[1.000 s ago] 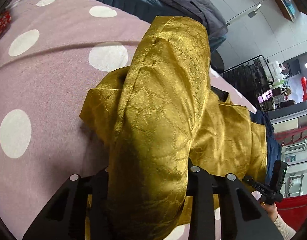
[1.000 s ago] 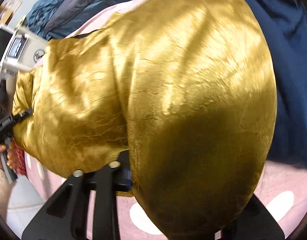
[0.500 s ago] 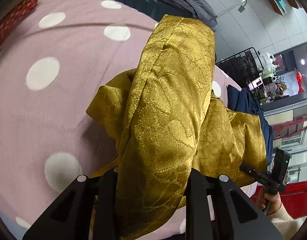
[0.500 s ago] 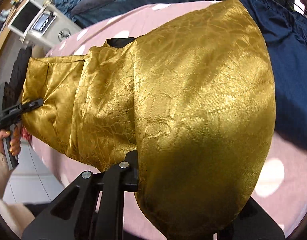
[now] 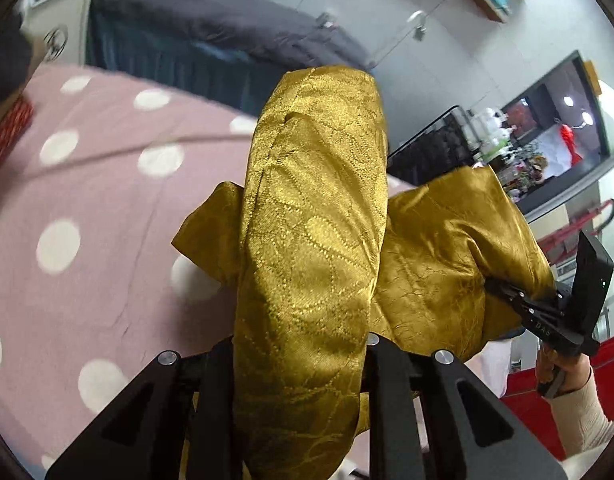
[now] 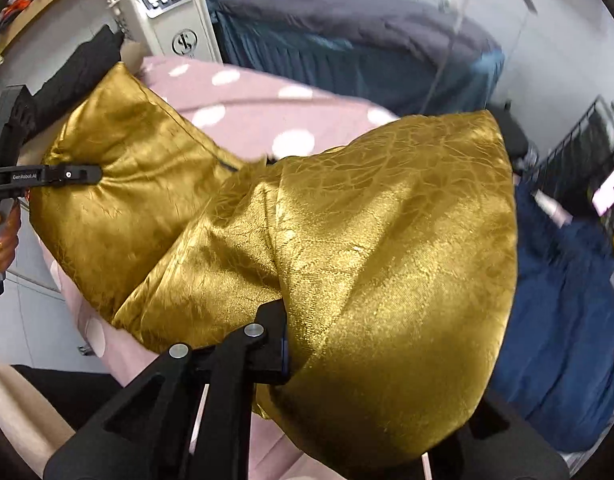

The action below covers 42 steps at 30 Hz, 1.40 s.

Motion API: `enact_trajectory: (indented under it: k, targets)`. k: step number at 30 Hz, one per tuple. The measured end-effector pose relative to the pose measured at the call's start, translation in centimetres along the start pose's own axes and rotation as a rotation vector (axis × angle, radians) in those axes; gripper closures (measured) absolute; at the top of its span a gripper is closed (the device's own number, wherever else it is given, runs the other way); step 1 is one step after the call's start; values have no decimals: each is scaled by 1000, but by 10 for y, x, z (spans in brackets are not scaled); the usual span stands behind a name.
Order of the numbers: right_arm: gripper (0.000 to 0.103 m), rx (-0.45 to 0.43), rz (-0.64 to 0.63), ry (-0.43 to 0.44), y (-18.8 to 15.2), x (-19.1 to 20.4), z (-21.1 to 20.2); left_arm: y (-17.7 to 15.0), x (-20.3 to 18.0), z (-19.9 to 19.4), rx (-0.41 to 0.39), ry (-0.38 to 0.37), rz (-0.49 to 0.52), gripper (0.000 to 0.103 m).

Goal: Fold large clothes

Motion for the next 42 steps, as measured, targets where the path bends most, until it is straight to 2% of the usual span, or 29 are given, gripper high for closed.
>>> enact_trajectory:
  k: [3,6,10,13,17,22,25,26,27,28,29,31,33,35,37,40,42]
  targets:
    - [90,-71,-21,-40,26,-21,-24,23,-27,4,-44,-44,44,85]
    - [90,-130,-10,-119,42,-55,-50,48,-74,22,-74,-119,103,85]
    - [90,-172,79,-235,41,-129,-86,60,-143,57,-64,-227,170,85]
    - [90,-175,177,-340,22,-194,-116,56,-197,94,-25,-304,229,85]
    - [90,-159,350,-459,-25,-280,-158,32,-261,158,69,-375,263,85]
    - [90,-106,552,-590,-97,-366,-179,-21,-314,250,240,-331,297,84]
    - [90,-60,641,-619,-126,-389,-159,-50,-333,286,293,-255,419,80]
    - [89,-46,704,-612,-142,-399,-149,-58,-334,293,304,-226,457,76]
    - [88,-41,759,-601,-155,-407,-141,-67,-334,302,316,-184,490,68]
    - [86,-43,808,-588,-164,-414,-131,-70,-326,305,324,-170,490,62]
    - [83,-57,875,-571,-179,-425,-128,-72,-318,307,330,-166,469,59]
    - [77,-89,966,-547,-200,-440,-126,-68,-304,314,343,-152,410,44]
    - [66,-131,1060,-523,-214,-448,-121,-64,-290,322,357,-148,343,38]
    - [58,-174,1135,-498,-222,-460,-123,-62,-293,323,365,-155,303,37]
    - [54,-193,1172,-478,-227,-467,-119,-58,-290,324,373,-158,275,30]
    - [42,-183,1184,-487,-242,-466,-123,-56,-292,334,387,-153,274,23]
    - [37,-186,1203,-480,-248,-471,-122,-51,-291,337,393,-154,274,21]
Point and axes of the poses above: each gripper's, at about its wrist camera, not at the fingertips, and z roughly the way its jaws point, x to its left, y to its top, the point moved 3 cm from there along z, roughly the way its jaws point, and after that the axes turned 12 degrees about -x, right-handed, at the moved point
